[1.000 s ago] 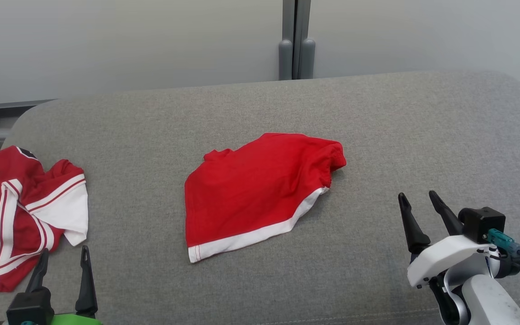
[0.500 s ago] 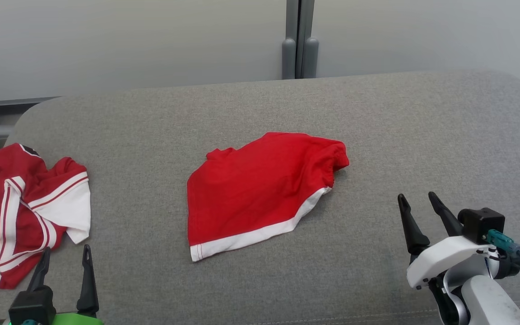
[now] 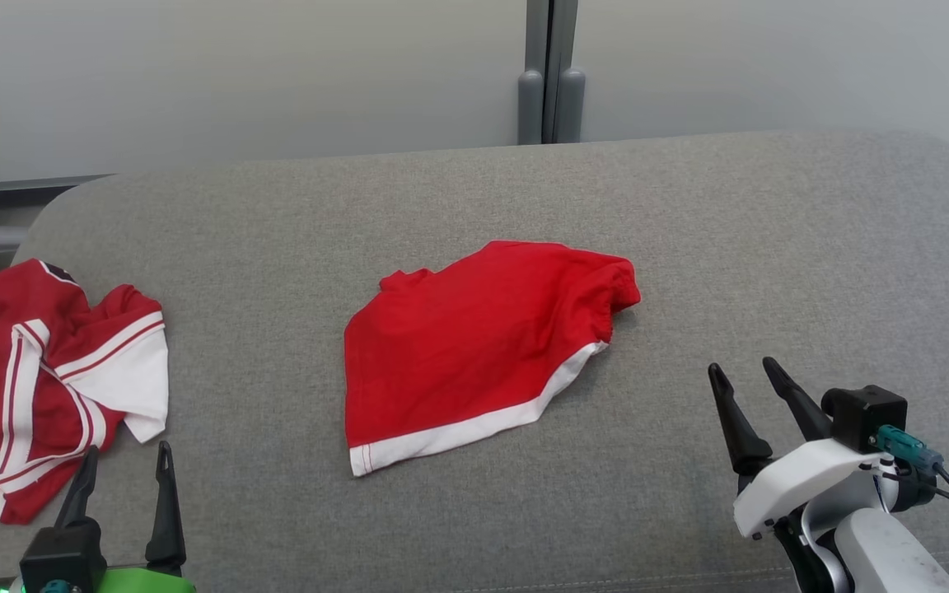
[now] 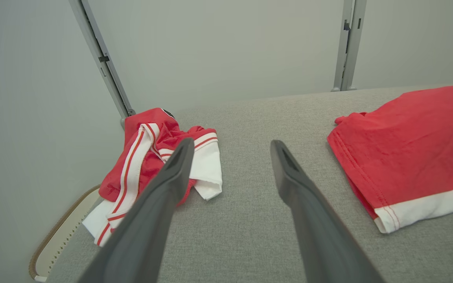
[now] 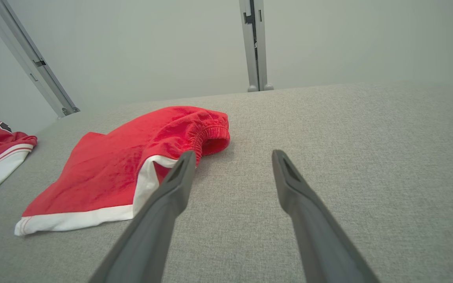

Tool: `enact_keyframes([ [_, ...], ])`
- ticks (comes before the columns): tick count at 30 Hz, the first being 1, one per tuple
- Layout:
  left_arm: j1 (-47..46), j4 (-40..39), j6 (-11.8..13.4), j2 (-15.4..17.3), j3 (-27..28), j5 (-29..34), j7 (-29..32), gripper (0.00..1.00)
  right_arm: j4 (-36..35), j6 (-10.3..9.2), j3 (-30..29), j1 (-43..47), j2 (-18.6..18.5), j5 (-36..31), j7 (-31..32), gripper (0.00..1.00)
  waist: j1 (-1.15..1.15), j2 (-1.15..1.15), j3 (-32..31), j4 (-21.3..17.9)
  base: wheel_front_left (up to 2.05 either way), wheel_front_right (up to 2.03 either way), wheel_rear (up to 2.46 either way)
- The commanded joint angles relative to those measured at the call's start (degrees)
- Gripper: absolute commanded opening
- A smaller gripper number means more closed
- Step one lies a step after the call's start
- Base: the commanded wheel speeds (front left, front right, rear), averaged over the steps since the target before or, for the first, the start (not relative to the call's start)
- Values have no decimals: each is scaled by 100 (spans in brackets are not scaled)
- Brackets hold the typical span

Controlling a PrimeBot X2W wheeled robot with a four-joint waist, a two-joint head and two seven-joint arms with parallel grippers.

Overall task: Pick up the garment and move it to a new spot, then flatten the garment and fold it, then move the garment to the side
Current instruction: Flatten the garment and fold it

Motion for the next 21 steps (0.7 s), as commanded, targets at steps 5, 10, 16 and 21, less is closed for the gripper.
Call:
enact_keyframes([
  [5, -114, 7, 2, 48, -75, -19, -43, 100, 70, -6, 44, -41, -57, 61, -50, 100, 0, 0, 19, 33, 0, 0, 0],
  [10, -184, 77, -69, -2, -234, -67, -44, 100, 137, -6, 133, -88, -71, 101, -40, 100, 0, 0, 56, 58, 0, 0, 0],
  [16, -367, 369, -217, -77, -685, -156, -30, 100, 338, -6, 462, -331, -108, 166, 13, 100, 0, 0, 161, 68, 0, 0, 0],
  [21, -627, 816, -285, -131, -1216, -252, -43, 100, 691, -6, 818, -708, -159, 262, -15, 100, 0, 0, 309, 109, 0, 0, 0],
])
